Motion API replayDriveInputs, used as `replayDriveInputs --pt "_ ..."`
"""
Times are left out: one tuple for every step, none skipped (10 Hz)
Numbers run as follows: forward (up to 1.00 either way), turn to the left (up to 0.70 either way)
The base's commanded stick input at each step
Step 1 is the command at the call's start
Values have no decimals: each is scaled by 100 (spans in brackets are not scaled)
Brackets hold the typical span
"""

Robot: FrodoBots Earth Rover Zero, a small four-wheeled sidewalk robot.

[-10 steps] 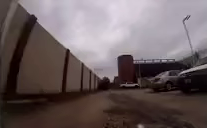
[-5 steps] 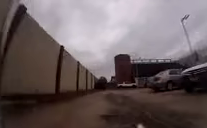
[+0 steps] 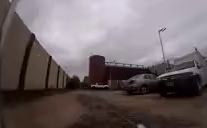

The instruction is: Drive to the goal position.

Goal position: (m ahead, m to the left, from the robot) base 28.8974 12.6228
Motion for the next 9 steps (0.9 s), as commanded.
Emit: replayDriveInputs --pt "100 0" --pt "100 0" --pt "100 0" --pt "100 0" --pt "100 0" --pt "100 0" --pt "100 0" --pt "100 0" --pt "100 0"
